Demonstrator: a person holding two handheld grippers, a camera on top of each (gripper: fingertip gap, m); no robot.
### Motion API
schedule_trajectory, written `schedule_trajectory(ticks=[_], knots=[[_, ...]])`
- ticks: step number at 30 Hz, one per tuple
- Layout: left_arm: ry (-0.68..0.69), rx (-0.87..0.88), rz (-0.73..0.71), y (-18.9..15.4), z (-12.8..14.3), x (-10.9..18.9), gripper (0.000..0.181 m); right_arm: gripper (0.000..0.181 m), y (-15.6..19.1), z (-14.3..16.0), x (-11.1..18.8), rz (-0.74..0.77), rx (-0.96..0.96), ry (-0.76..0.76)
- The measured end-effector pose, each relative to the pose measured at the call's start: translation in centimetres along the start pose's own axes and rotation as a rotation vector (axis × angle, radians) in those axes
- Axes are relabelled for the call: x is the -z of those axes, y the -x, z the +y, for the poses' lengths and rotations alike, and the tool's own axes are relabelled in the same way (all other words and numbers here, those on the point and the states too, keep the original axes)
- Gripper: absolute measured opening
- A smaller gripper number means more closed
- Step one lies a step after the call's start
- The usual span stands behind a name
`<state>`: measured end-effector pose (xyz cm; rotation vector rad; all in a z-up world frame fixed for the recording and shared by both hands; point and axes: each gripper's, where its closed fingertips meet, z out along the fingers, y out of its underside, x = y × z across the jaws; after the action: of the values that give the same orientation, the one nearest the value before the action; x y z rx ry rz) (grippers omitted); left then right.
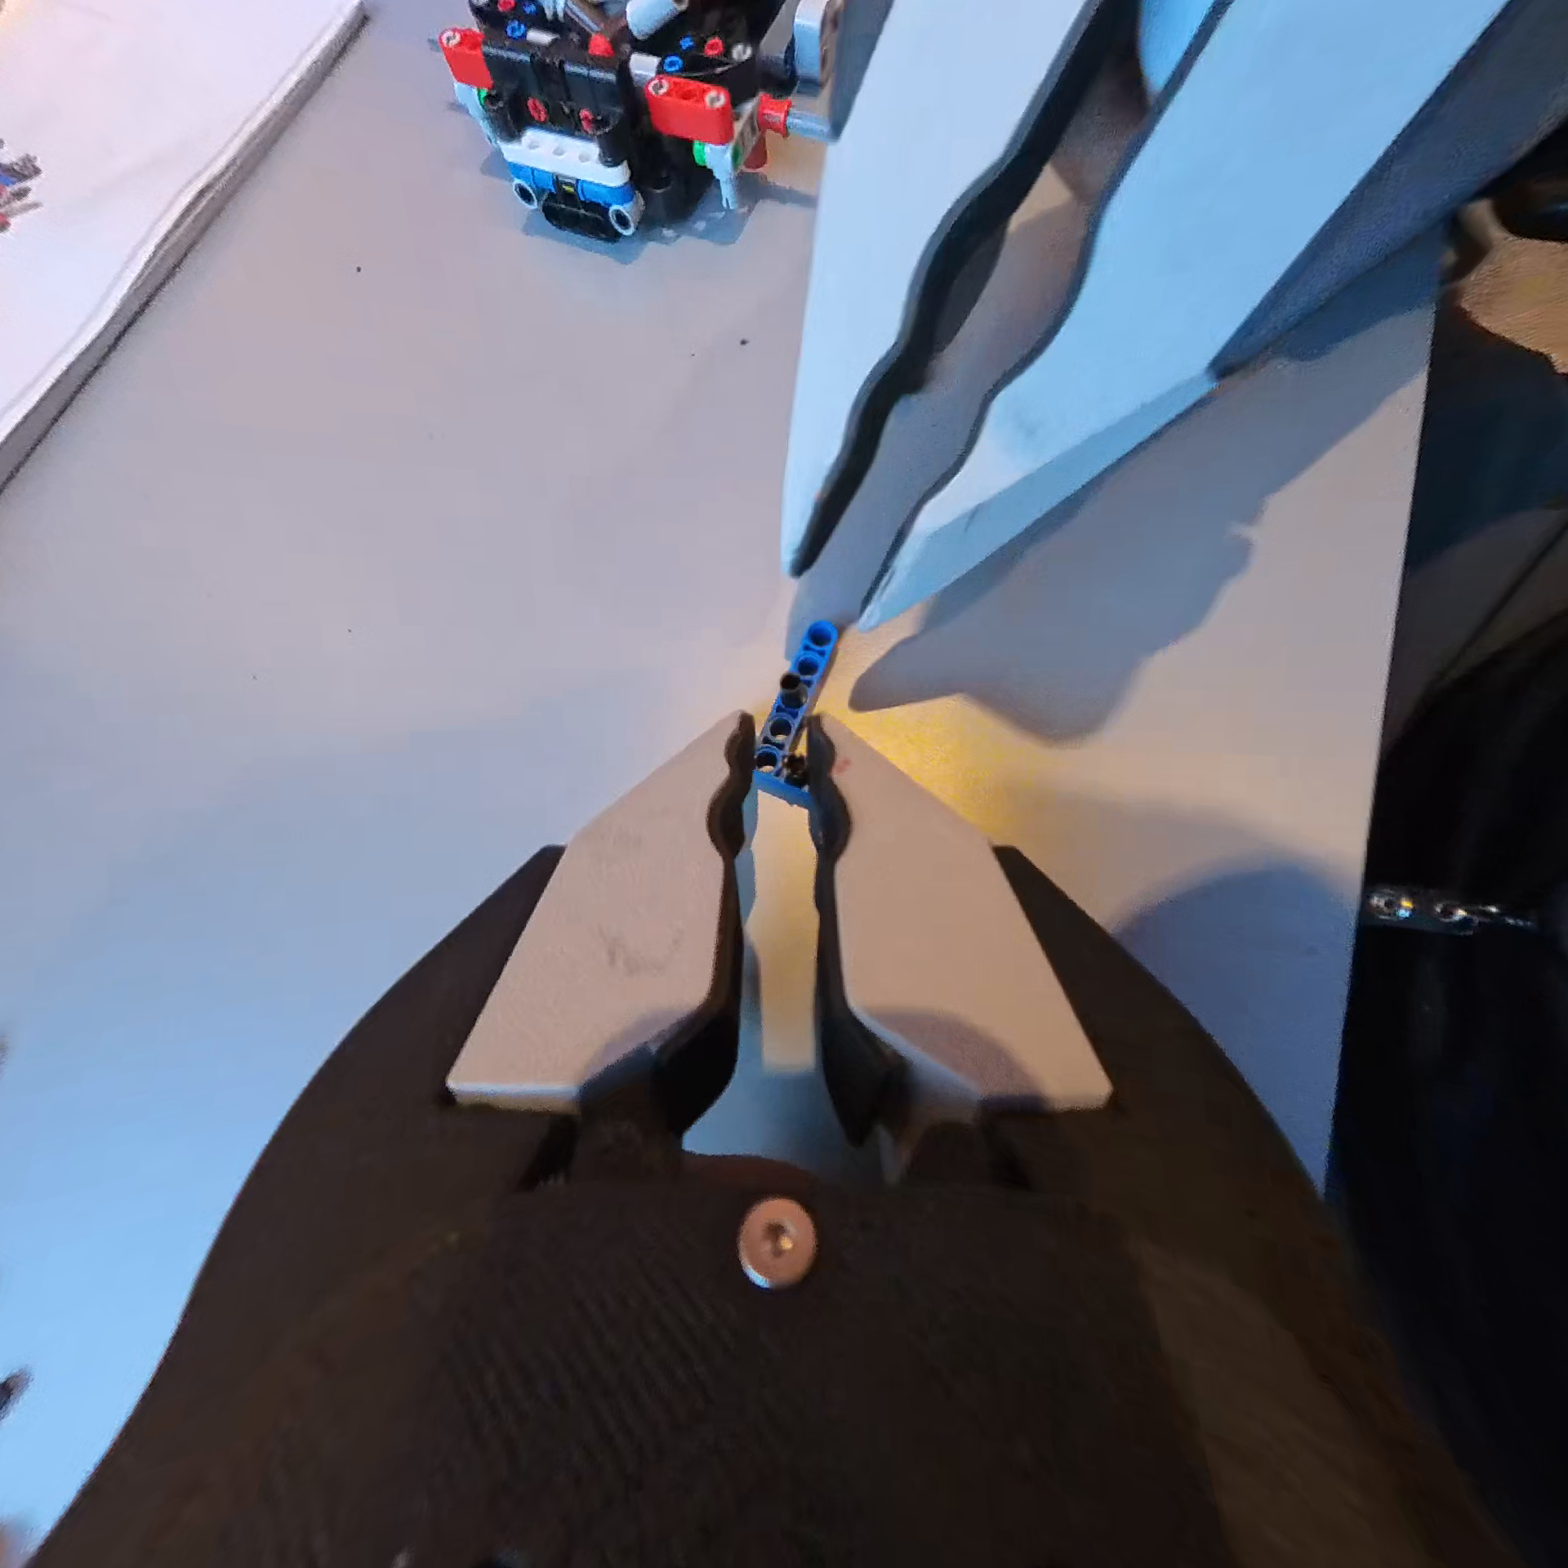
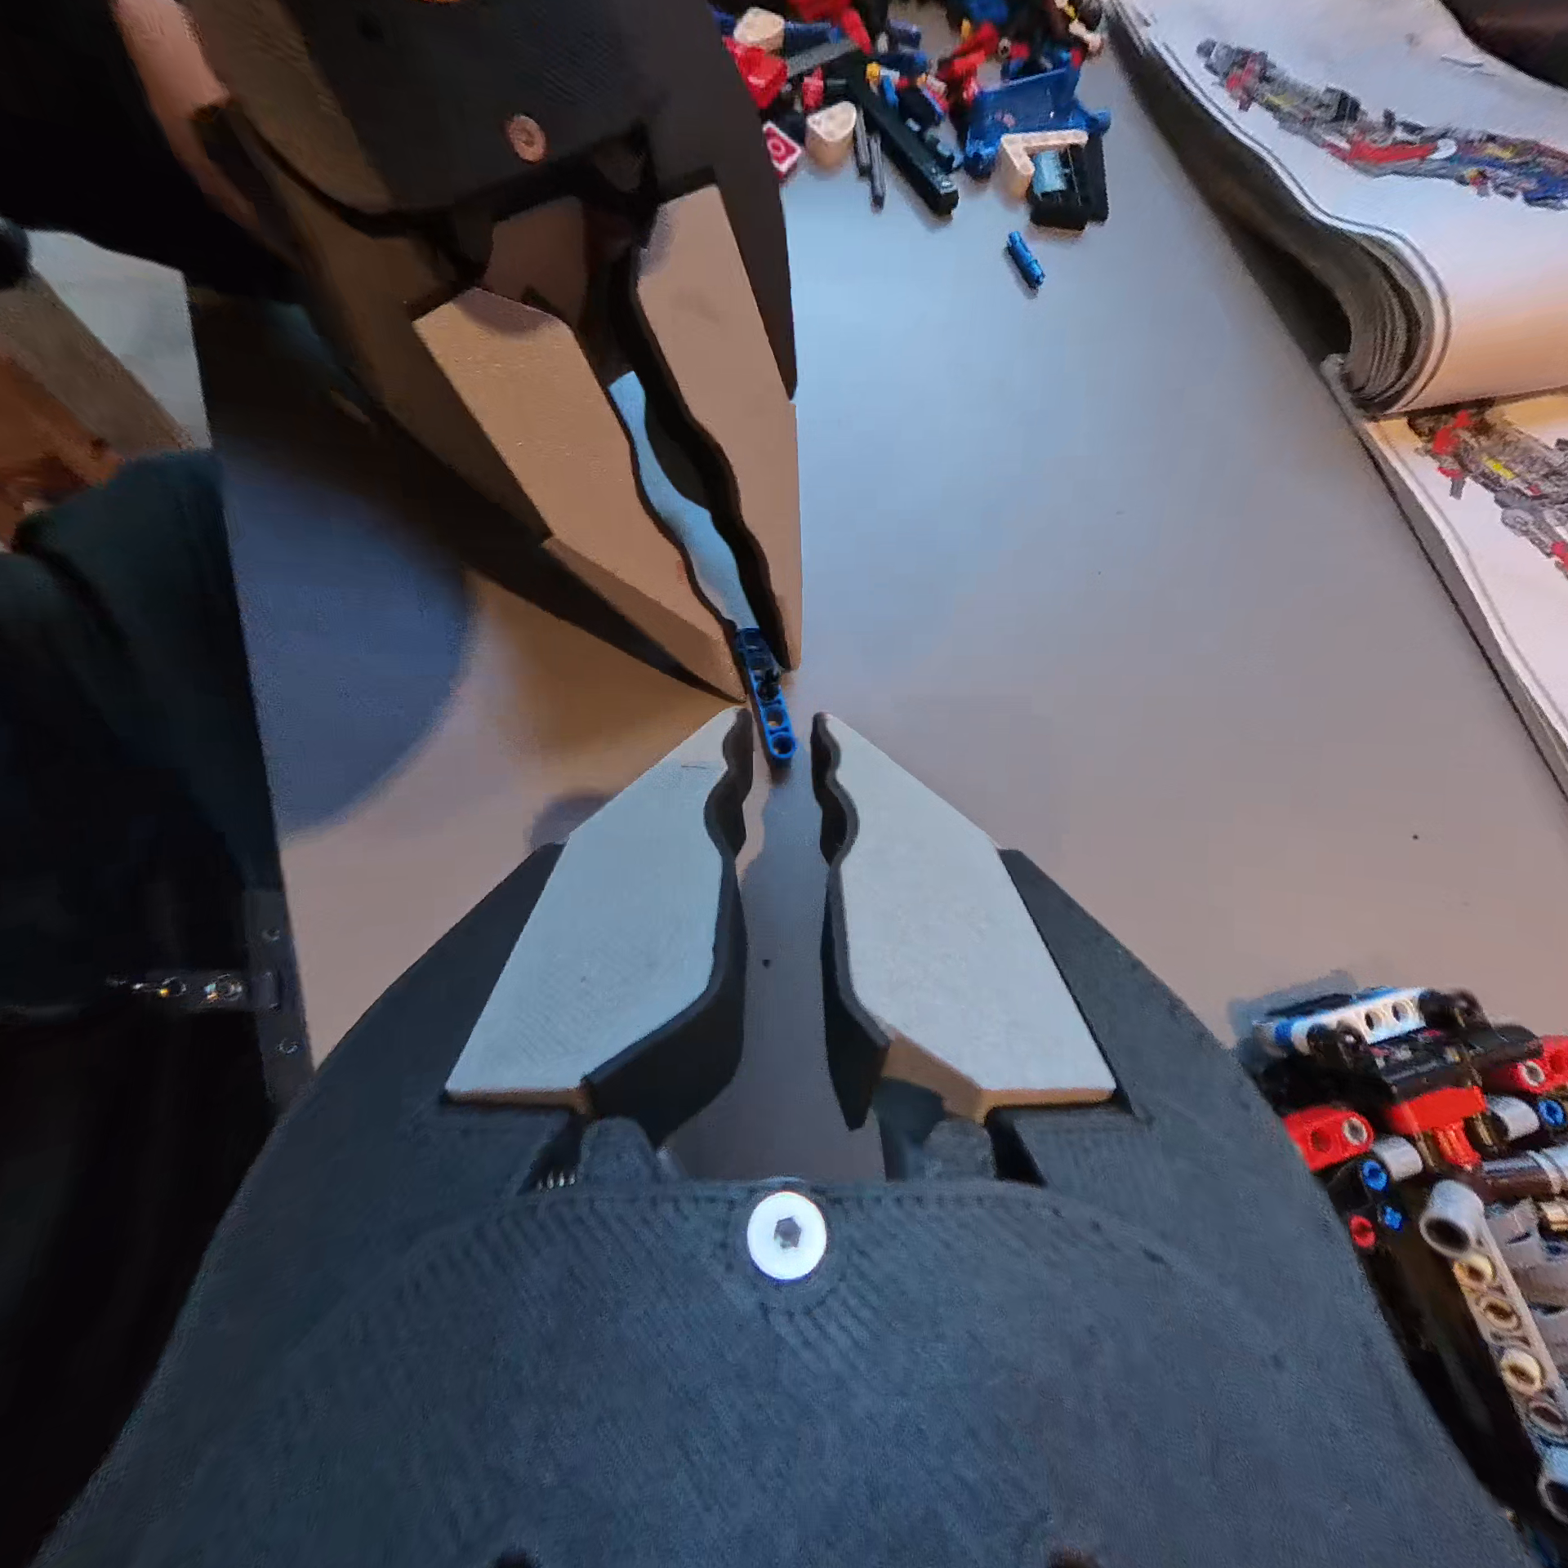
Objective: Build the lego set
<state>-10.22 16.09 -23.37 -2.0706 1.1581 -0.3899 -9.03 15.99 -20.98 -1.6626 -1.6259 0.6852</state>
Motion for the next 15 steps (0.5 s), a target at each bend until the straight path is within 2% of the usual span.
schedule_trajectory(ticks=[6,15], knots=[[0.005,-0.014,-0.085,0.0,-0.1,0.0,0.009,0.003,0.3,-0.1,-1.4,0.009,0.003,0.023],[0.007,0.017,-0.091,-0.2,-0.1,0.0,0.008,0.0,0.4,-0.1,-1.9,0.064,0.045,0.047]])
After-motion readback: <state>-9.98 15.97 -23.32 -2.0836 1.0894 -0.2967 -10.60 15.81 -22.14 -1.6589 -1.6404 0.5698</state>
